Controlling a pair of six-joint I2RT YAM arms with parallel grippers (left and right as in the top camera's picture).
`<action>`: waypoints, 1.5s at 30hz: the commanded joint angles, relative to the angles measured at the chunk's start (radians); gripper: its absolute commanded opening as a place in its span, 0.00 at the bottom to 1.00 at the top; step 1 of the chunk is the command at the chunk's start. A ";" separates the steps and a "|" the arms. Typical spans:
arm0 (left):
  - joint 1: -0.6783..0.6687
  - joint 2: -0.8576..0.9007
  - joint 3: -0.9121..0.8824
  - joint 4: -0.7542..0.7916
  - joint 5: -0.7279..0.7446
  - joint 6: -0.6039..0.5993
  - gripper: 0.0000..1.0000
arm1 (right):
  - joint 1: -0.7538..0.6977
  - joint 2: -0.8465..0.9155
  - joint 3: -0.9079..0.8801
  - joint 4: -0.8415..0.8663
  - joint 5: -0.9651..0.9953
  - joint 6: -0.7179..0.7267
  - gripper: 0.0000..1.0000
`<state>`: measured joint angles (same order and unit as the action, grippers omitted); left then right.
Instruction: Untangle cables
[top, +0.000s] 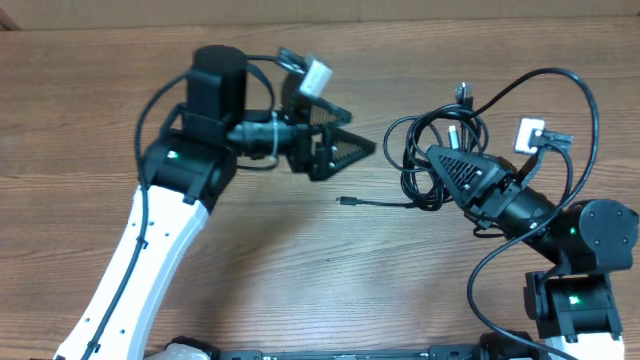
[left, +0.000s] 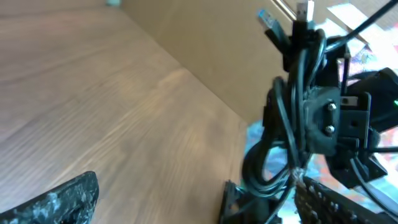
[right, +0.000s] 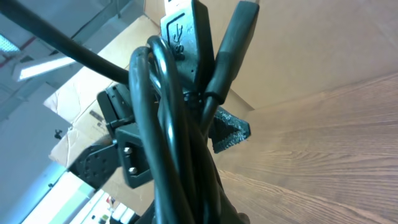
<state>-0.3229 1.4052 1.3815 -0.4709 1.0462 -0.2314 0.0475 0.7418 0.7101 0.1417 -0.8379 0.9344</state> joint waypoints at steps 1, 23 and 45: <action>0.020 -0.019 0.013 -0.001 0.069 0.090 0.95 | -0.016 -0.007 0.003 0.026 0.008 0.092 0.04; -0.203 -0.019 0.013 0.113 -0.014 0.112 0.88 | -0.016 -0.006 0.003 0.116 -0.120 0.140 0.04; -0.214 -0.019 0.013 0.048 0.020 0.162 0.82 | -0.018 -0.006 0.003 0.168 -0.034 0.144 0.04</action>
<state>-0.5316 1.4044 1.3815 -0.4183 1.0512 -0.1001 0.0334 0.7418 0.7101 0.2893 -0.9112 1.0767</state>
